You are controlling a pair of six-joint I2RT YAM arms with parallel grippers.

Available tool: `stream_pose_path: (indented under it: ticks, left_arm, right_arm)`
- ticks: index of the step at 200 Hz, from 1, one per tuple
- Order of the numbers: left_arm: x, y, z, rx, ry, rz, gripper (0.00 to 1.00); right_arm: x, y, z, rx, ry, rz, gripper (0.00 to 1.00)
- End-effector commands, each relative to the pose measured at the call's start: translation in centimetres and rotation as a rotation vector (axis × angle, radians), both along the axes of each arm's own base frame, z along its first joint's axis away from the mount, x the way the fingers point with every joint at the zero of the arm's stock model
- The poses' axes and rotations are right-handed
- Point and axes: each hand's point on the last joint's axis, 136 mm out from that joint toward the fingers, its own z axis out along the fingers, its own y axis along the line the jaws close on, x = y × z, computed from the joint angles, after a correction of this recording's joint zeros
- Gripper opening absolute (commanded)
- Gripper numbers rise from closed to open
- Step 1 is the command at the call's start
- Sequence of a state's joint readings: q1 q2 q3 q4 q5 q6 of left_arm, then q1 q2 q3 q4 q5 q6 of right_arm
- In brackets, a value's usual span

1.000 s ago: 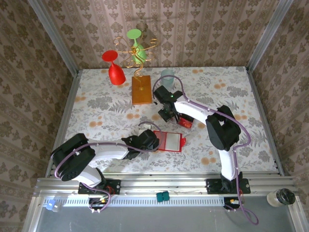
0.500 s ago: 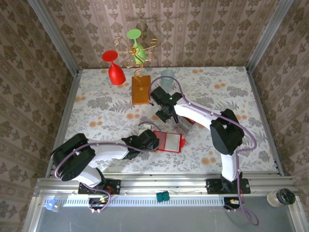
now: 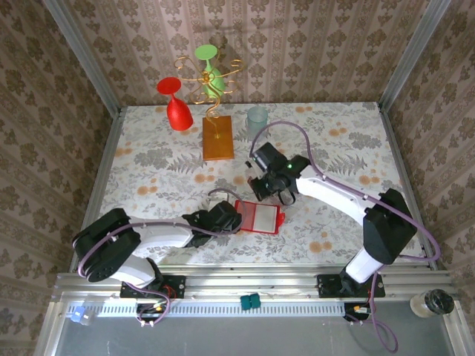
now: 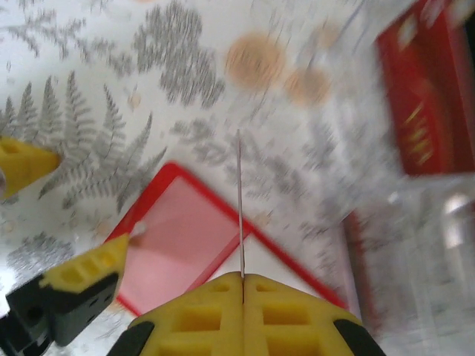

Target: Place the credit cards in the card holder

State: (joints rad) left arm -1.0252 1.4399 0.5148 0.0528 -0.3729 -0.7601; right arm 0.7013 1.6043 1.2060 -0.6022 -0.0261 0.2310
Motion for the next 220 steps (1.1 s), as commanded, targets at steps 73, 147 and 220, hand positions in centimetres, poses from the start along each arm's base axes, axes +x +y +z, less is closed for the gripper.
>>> stream_pose_path:
  ticks: [73,147,220]
  left_arm:
    - [-0.6,2.2,-0.8,0.053,0.025,0.049,0.89]
    - [-0.1,2.3,1.6,0.047,-0.025,0.04,0.9]
    - [0.7,0.3,1.6,0.051,-0.022,-0.022,0.9]
  right_arm:
    - [-3.3,2.3,-4.1,0.251,0.22,-0.142,0.0]
    - [-3.4,2.2,-7.3,0.2,0.282,-0.137,0.0]
    - [-3.5,2.1,-7.0,0.214,0.284,-0.138,0.0]
